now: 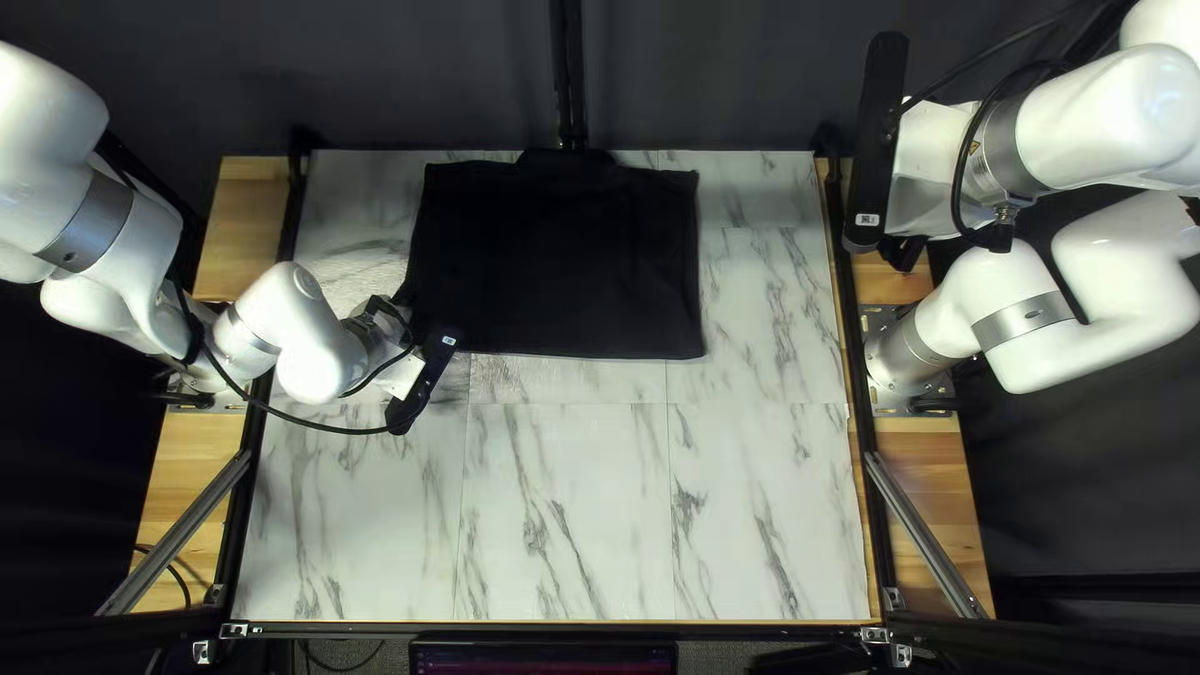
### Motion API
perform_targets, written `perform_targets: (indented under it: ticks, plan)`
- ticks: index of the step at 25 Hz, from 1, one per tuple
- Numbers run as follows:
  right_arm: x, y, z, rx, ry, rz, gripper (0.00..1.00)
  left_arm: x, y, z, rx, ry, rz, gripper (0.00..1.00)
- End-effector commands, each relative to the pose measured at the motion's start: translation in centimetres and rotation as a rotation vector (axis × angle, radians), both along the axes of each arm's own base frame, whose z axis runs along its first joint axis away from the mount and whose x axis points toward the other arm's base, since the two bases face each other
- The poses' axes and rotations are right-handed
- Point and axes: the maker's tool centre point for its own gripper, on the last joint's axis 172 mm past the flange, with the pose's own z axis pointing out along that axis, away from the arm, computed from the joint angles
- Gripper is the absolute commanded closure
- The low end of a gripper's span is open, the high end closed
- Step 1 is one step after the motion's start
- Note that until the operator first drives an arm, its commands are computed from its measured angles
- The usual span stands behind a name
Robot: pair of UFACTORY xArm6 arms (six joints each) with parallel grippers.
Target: Fold t-shirt
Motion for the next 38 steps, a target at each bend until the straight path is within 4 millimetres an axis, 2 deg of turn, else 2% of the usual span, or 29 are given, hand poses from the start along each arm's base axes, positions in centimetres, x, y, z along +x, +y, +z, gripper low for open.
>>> perform_targets:
  ticks: [1,2,3,4,7,8,9,10,12,13,17,25,34,36,37,38]
  plan:
    - [0.0,0.0,0.0,0.0,0.0,0.0,0.0,-0.2,0.0,0.0,-0.002,0.005,0.004,0.5]
    - [0.0,0.0,0.0,0.0,0.0,0.0,0.0,-0.3,0.1,-0.1,-0.003,0.007,0.007,0.63]
    - [0.0,0.0,0.0,0.0,0.0,0.0,0.0,-0.3,0.2,-0.1,-0.003,0.008,0.008,0.86]
    - [0.0,0.0,0.0,0.0,0.0,0.0,0.0,-0.3,0.2,-0.2,-0.003,0.01,0.009,0.93]
    - [0.0,0.0,0.0,0.0,0.0,0.0,0.0,-0.2,0.3,-0.3,-0.007,0.017,0.011,0.92]
    - [0.0,0.0,0.0,0.0,0.0,0.0,0.0,-0.2,0.3,-0.4,-0.009,0.019,0.011,0.9]
    - [0.0,0.0,0.0,0.0,0.0,0.0,0.0,-0.2,0.3,-0.4,-0.01,0.021,0.011,0.77]
    - [0.0,0.0,0.0,0.0,0.0,0.0,0.0,-0.2,0.2,-0.3,-0.011,0.022,0.01,0.72]
    - [0.0,0.0,0.0,0.0,0.0,0.0,0.0,-0.3,-0.2,0.3,-0.013,0.023,0.005,0.33]
    - [0.0,0.0,0.0,0.0,0.0,0.0,0.0,-0.3,-0.3,0.6,-0.014,0.023,0.003,0.0]
    - [0.0,0.0,0.0,0.0,0.0,0.0,0.0,-0.4,-0.8,1.2,-0.018,0.022,-0.002,0.0]
    - [0.0,0.0,0.0,0.0,0.0,0.0,0.0,0.1,-1.4,1.0,-0.023,0.017,-0.001,0.0]
    - [0.0,0.0,0.0,0.0,0.0,0.0,0.0,1.2,-0.3,-0.1,-0.019,0.029,0.036,0.0]
    - [0.0,0.0,0.0,0.0,0.0,0.0,0.0,1.1,-0.2,-0.4,-0.02,0.035,0.043,0.11]
    - [0.0,0.0,0.0,0.0,0.0,0.0,0.0,1.0,-0.2,-0.4,-0.02,0.036,0.045,0.25]
    - [0.0,0.0,0.0,0.0,0.0,0.0,0.0,1.0,-0.1,-0.5,-0.021,0.04,0.048,0.51]
